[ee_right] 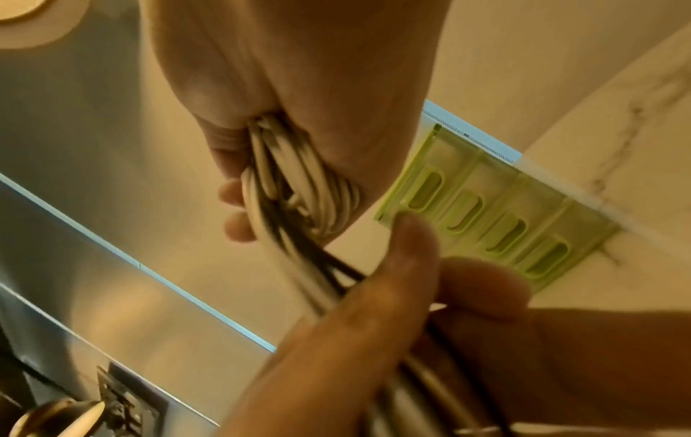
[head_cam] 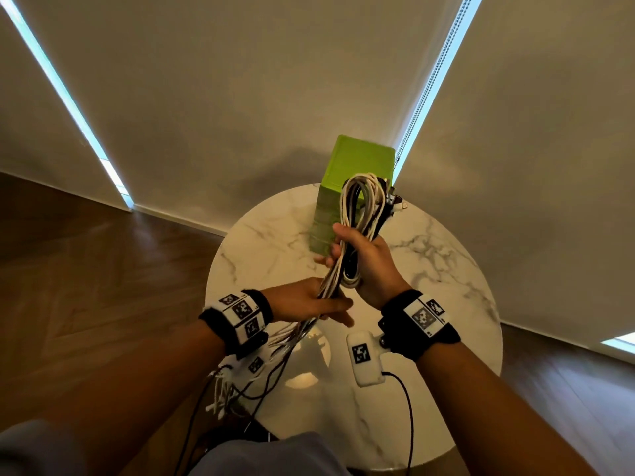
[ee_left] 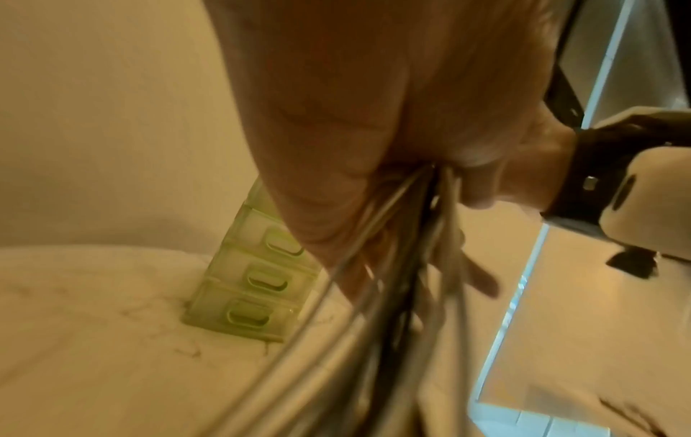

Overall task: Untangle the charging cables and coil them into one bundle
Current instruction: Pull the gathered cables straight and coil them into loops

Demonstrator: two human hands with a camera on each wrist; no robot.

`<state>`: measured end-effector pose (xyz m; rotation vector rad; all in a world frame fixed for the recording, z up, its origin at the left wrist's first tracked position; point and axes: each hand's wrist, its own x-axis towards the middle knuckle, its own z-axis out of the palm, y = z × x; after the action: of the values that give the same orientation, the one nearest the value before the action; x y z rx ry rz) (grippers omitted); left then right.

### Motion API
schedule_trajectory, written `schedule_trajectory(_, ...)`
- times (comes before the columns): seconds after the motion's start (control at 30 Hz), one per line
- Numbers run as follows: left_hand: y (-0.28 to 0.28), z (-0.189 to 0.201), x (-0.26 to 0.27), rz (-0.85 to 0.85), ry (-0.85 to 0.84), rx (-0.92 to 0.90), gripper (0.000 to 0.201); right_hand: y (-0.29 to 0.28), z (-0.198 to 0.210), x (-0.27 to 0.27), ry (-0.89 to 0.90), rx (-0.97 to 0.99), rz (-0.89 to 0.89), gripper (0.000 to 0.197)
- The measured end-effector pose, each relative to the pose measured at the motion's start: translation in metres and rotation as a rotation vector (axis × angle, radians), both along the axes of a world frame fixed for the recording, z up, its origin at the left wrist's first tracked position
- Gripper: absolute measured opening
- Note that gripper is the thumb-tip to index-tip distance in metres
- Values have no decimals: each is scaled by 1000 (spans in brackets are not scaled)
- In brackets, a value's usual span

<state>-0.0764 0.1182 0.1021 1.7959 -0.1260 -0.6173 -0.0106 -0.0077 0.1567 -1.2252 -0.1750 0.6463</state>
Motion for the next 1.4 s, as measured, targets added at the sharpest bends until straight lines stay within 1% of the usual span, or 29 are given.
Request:
schedule_trajectory(0.07, -7, 1, -1, 118, 37, -73, 39, 3, 3, -2, 8, 49, 23, 37)
schedule_trajectory(0.1, -9, 2, -2, 157, 18, -70, 41, 3, 4, -1, 27, 66, 42, 39)
schedule_trajectory(0.13, -10, 3, -3, 185, -20, -40, 40, 2, 5, 0, 47, 69, 58, 39)
schedule_trajectory(0.2, -11, 4, -5, 224, -103, 60, 35, -1, 8, 3, 75, 41, 68, 32)
schedule_trajectory(0.27, -10, 5, -6, 217, -133, 127, 30, -4, 11, 6, 86, 11, 80, 27)
schedule_trajectory(0.4, -5, 1, -13, 128, -75, 60, 26, -8, 20, 14, -7, -105, 93, 32)
schedule_trajectory(0.5, 11, -10, -20, 36, -27, 53, 20, -17, 26, 27, -93, -186, 54, 30)
schedule_trajectory(0.57, 27, -14, -23, 59, -38, 44, 23, -26, 28, 34, -154, -264, 33, 28)
schedule_trajectory(0.63, 40, -13, -22, 73, -65, 77, 23, -34, 26, 36, -213, -336, 47, 28)
schedule_trajectory(0.73, 46, -1, -21, 53, -229, 191, 11, -40, 23, 35, -313, -476, 96, 41)
schedule_trajectory(0.8, 48, 8, -18, 61, -389, 301, 9, -42, 24, 33, -363, -564, 130, 50)
schedule_trajectory(0.83, 49, 13, -17, 63, -456, 351, 8, -43, 24, 31, -383, -600, 142, 50)
schedule_trajectory(0.87, 49, 18, -16, 63, -515, 395, 9, -44, 25, 29, -409, -631, 161, 47)
schedule_trajectory(0.97, 47, 34, -11, 84, -666, 492, 28, -45, 23, 18, -489, -686, 262, 39)
schedule_trajectory(1.0, 46, 39, -9, 97, -709, 494, 31, -45, 20, 15, -504, -696, 294, 44)
schedule_trajectory(1.07, 43, 48, -4, 120, -796, 469, 36, -44, 10, 10, -515, -696, 315, 65)
schedule_trajectory(1.1, 42, 51, -1, 126, -839, 460, 40, -44, 6, 8, -512, -687, 308, 67)
schedule_trajectory(1.17, 39, 55, 4, 126, -904, 461, 48, -44, 3, 3, -507, -662, 318, 59)
schedule_trajectory(1.27, 31, 65, 9, 117, -946, 439, 60, -47, 3, -5, -445, -629, 357, 48)
schedule_trajectory(1.33, 26, 72, 11, 112, -959, 419, 65, -46, 0, -11, -405, -625, 398, 45)
schedule_trajectory(1.4, 22, 75, 15, 76, -965, 467, 69, -41, -8, -14, -399, -634, 393, 42)
